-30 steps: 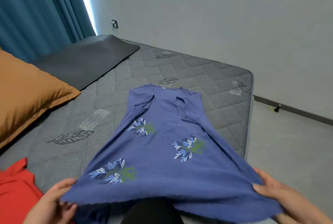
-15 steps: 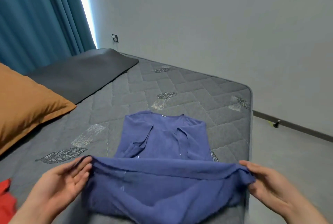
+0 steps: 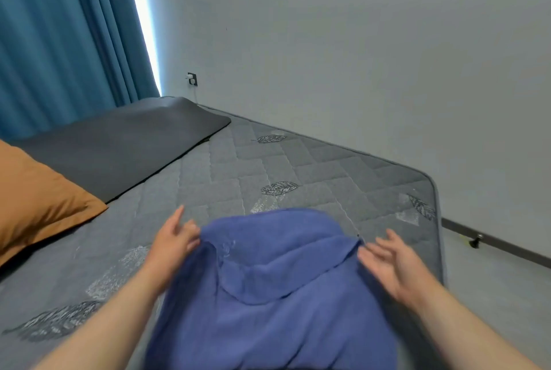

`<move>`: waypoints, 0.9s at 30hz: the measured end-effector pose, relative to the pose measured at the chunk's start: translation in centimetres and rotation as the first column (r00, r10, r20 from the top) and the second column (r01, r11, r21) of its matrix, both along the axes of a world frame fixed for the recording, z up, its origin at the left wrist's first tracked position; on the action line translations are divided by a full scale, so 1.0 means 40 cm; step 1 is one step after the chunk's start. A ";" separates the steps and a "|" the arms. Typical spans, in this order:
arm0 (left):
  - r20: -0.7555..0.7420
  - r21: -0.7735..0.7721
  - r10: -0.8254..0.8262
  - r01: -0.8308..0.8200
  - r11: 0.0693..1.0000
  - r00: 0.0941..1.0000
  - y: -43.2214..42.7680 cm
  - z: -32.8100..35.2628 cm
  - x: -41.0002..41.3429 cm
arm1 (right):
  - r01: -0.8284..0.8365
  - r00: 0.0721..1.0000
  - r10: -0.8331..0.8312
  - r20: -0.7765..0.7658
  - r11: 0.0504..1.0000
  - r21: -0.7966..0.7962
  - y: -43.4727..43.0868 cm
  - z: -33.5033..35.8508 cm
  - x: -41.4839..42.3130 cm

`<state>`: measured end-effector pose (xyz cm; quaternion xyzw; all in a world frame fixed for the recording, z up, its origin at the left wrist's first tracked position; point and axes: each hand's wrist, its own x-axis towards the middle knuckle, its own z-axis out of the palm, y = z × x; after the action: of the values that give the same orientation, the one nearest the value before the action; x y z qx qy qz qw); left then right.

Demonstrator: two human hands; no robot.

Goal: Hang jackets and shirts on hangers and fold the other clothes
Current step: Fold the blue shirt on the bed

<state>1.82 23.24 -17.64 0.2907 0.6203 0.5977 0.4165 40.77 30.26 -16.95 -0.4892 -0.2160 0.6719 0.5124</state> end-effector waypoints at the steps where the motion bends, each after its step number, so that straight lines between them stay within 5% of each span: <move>1: -0.078 -0.055 0.035 -0.040 0.998 0.996 -0.038 -0.055 0.007 | -0.039 0.991 0.044 0.130 0.999 -0.036 -0.030 -0.038 -0.002; 4: -0.340 -0.328 0.069 -0.187 0.926 0.938 -0.182 -0.249 0.021 | -0.019 0.816 0.065 0.575 0.996 -0.085 -0.147 -0.207 0.032; 6: -0.231 -0.319 0.147 -0.217 0.922 0.962 -0.237 -0.320 0.033 | 0.064 0.669 0.022 0.743 0.994 -0.088 -0.225 -0.345 0.055; 7: -0.192 -0.264 0.331 -0.374 0.889 0.924 -0.257 -0.368 0.010 | 0.151 0.674 -0.048 0.737 0.986 -0.073 -0.262 -0.374 0.043; 9: -0.230 -0.351 0.606 -0.645 0.679 0.762 -0.267 -0.347 0.026 | 0.163 0.632 -0.094 0.769 0.987 -0.013 -0.320 -0.366 0.035; 11: -0.201 -0.457 0.175 -0.250 0.854 0.964 -0.341 -0.261 0.054 | 0.034 0.598 0.021 0.801 0.998 -0.052 -0.332 -0.285 0.022; 12: -0.307 -0.490 -0.013 -0.146 0.859 0.952 -0.362 -0.253 0.051 | 0.008 0.625 0.099 0.775 0.991 -0.133 -0.324 -0.281 0.027; 14: -0.384 -0.525 -0.141 -0.090 0.846 0.913 -0.383 -0.240 0.040 | -0.057 0.640 0.175 0.748 0.982 -0.181 -0.323 -0.269 0.034; 17: -0.205 -0.393 -0.021 -0.063 0.917 0.979 -0.365 -0.204 0.047 | -0.186 0.600 0.185 0.778 0.979 -0.090 -0.336 -0.241 0.033; 21: -0.258 -0.304 -0.108 0.025 0.952 0.960 -0.400 -0.162 0.037 | -0.302 0.492 0.175 0.853 0.953 -0.021 -0.345 -0.177 0.056; 24: -0.469 -0.355 -0.242 0.069 0.932 0.849 -0.430 -0.140 0.034 | -0.415 0.296 0.144 0.944 0.910 -0.009 -0.362 -0.150 0.082; 27: -0.716 -0.396 -0.311 0.004 0.918 0.625 -0.460 -0.117 0.019 | -0.425 0.175 0.024 0.984 0.904 0.053 -0.369 -0.127 0.125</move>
<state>2.59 4.83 -22.33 0.4897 0.8066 0.2550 0.2112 45.76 15.50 -22.03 -0.6718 -0.6631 0.2401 0.2269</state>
